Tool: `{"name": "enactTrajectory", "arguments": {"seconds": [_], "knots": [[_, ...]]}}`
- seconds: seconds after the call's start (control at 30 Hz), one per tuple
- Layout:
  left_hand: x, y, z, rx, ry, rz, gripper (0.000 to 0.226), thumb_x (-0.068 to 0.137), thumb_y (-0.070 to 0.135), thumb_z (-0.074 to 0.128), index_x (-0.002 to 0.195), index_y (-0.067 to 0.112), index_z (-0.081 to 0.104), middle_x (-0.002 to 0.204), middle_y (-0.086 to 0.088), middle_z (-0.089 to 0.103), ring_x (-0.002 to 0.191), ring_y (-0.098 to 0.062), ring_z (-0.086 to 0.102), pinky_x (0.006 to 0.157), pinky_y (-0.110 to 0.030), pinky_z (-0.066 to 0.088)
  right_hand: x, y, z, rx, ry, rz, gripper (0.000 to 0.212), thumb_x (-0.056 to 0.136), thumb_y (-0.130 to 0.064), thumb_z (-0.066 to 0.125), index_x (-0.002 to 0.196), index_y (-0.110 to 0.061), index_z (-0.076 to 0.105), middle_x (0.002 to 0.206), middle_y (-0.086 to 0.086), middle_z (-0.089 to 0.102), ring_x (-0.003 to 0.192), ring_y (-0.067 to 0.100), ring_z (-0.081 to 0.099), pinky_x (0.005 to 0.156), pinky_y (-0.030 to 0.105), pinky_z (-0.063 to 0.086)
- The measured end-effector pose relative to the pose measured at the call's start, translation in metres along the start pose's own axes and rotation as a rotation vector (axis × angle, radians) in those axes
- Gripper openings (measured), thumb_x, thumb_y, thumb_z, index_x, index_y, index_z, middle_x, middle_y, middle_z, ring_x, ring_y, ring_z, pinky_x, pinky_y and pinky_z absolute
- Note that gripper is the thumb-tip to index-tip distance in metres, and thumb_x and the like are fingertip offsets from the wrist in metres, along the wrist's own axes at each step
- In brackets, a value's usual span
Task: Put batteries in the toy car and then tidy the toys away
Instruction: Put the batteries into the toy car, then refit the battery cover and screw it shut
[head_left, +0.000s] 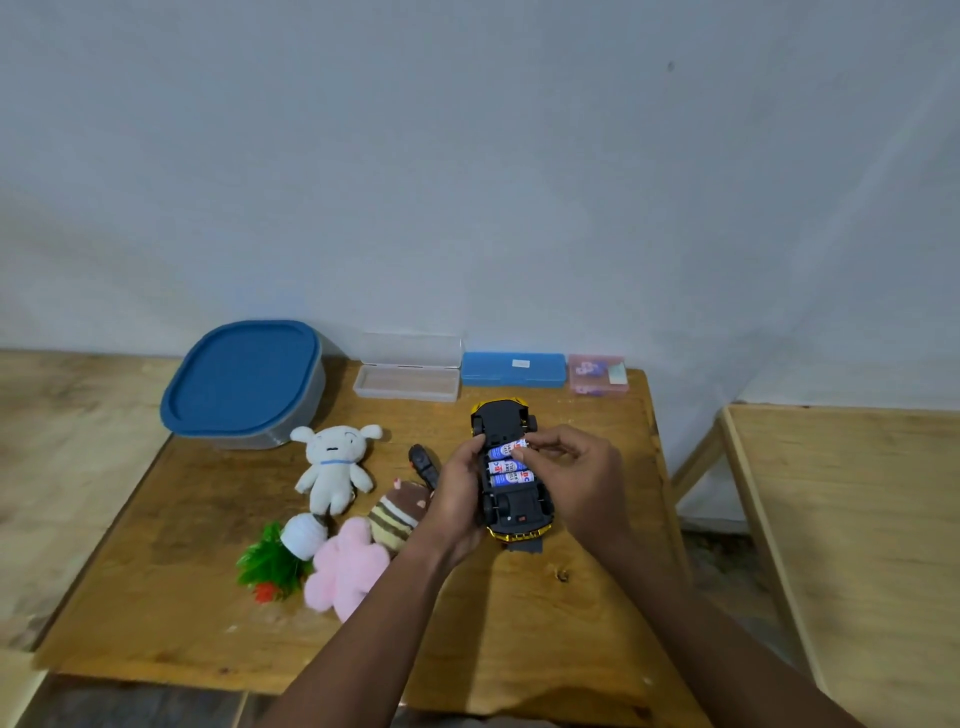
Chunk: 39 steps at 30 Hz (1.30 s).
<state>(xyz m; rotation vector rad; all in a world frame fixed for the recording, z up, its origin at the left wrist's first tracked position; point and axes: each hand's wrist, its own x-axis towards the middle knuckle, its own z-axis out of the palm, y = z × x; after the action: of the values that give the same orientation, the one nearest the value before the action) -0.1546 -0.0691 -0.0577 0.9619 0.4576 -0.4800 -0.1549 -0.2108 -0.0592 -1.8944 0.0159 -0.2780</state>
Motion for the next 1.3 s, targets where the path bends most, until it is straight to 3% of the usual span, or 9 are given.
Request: {"name": "enactTrajectory", "arguments": {"seconds": [0.1,0.23,0.37,0.67,0.77,0.87,1.0,1.17,1.3], "knots": [[-0.001,-0.001,0.003,-0.007,0.0,0.002,0.048,0.106,0.038,0.033,0.123,0.009,0.067,0.112,-0.017,0.074,0.097,-0.031,0.071,0.096,-0.048,0.051,-0.003,0.001,0.002,-0.102,0.09,-0.08,0.017,0.074,-0.022,0.087,0.088,-0.02,0.079,0.085,-0.02,0.071,0.083,0.003,0.066,0.072,0.037,0.058],[-0.002,-0.001,0.007,0.018,0.018,-0.014,0.048,0.105,0.041,0.037,0.124,0.008,0.067,0.11,-0.016,0.075,0.094,-0.03,0.072,0.09,-0.045,0.054,-0.007,-0.001,0.002,-0.223,0.157,-0.263,0.015,0.077,-0.015,0.084,0.09,-0.011,0.079,0.09,-0.006,0.076,0.087,-0.011,0.058,0.076,0.038,0.054],[0.0,0.002,0.008,0.035,0.016,-0.01,0.048,0.106,0.041,0.039,0.129,0.007,0.063,0.112,-0.017,0.073,0.093,-0.03,0.072,0.084,-0.044,0.056,-0.007,0.002,0.003,-0.403,0.119,-0.378,0.018,0.089,-0.024,0.072,0.099,-0.01,0.079,0.103,-0.001,0.074,0.088,0.014,0.057,0.071,0.037,0.052],[0.008,0.006,-0.006,0.047,0.008,0.014,0.047,0.105,0.042,0.04,0.128,0.011,0.067,0.106,-0.012,0.075,0.088,-0.027,0.073,0.078,-0.04,0.057,0.0,-0.006,0.009,-0.89,0.025,-0.651,0.034,0.098,-0.035,0.05,0.098,-0.012,0.075,0.117,-0.001,0.07,0.092,0.023,0.058,0.07,0.038,0.038],[0.01,0.003,-0.014,0.034,0.058,-0.011,0.045,0.104,0.042,0.042,0.128,0.012,0.066,0.112,-0.017,0.074,0.092,-0.031,0.072,0.084,-0.045,0.056,0.001,0.001,0.015,-0.943,-0.07,-0.594,0.036,0.099,-0.039,0.046,0.1,-0.018,0.075,0.123,-0.002,0.067,0.096,0.023,0.055,0.072,0.039,0.038],[0.012,-0.004,-0.03,0.048,0.151,-0.042,0.046,0.105,0.04,0.042,0.127,0.007,0.065,0.114,-0.019,0.073,0.098,-0.034,0.07,0.091,-0.048,0.054,0.005,0.021,0.019,-0.778,-0.234,-0.389,0.037,0.096,-0.045,0.045,0.106,-0.028,0.077,0.126,-0.004,0.065,0.101,0.022,0.055,0.077,0.038,0.043],[0.014,-0.014,-0.048,0.136,0.228,-0.063,0.045,0.103,0.038,0.046,0.126,0.005,0.065,0.106,-0.016,0.075,0.093,-0.033,0.07,0.084,-0.042,0.057,0.007,0.049,0.021,-0.574,-0.317,-0.157,0.026,0.086,-0.023,0.062,0.108,-0.019,0.076,0.11,0.003,0.073,0.097,0.026,0.063,0.085,0.045,0.052],[0.012,-0.025,-0.059,0.175,0.27,-0.099,0.038,0.104,0.031,0.046,0.129,0.005,0.06,0.097,-0.015,0.07,0.079,-0.029,0.068,0.072,-0.038,0.057,0.006,0.066,0.022,-0.837,-0.629,0.096,0.048,0.084,-0.03,0.073,0.13,-0.019,0.064,0.125,0.006,0.068,0.124,0.031,0.053,0.099,0.044,0.049],[0.008,-0.032,-0.07,0.195,0.239,-0.169,0.034,0.104,0.031,0.045,0.108,0.007,0.069,0.076,-0.006,0.076,0.066,-0.022,0.071,0.064,-0.033,0.056,-0.002,0.073,0.028,-1.002,-0.718,0.039,0.053,0.077,-0.037,0.075,0.127,-0.022,0.066,0.114,0.005,0.067,0.113,0.031,0.057,0.089,0.04,0.051]]}}
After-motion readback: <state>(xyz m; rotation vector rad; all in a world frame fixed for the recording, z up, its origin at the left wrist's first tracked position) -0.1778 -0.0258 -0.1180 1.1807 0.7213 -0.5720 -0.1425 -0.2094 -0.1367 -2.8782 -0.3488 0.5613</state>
